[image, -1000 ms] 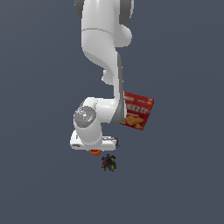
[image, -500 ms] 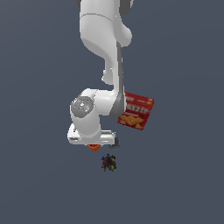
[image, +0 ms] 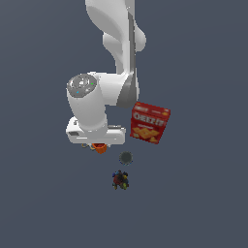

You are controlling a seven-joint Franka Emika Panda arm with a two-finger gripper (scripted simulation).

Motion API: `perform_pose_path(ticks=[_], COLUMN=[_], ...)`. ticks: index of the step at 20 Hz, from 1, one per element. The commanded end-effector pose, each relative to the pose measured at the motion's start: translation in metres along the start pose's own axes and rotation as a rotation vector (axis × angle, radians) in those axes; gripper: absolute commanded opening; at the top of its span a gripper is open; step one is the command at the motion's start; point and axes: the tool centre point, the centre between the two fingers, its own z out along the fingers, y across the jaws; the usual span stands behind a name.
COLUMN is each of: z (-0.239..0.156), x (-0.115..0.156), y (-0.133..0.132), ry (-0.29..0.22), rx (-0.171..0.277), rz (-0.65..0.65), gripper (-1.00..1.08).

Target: Pick up a designated object from a clutter of objects.

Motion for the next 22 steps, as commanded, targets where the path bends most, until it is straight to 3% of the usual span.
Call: perform_pose_path(ticks=[1, 22], z=[-0.025, -0.24], x=[-0.009, -0.088], y=[0.003, 0.032], ry=[0.001, 0.001], rx=[0.0, 0.0], rz=[0.0, 0.001], gripper=[-1.0, -1.0])
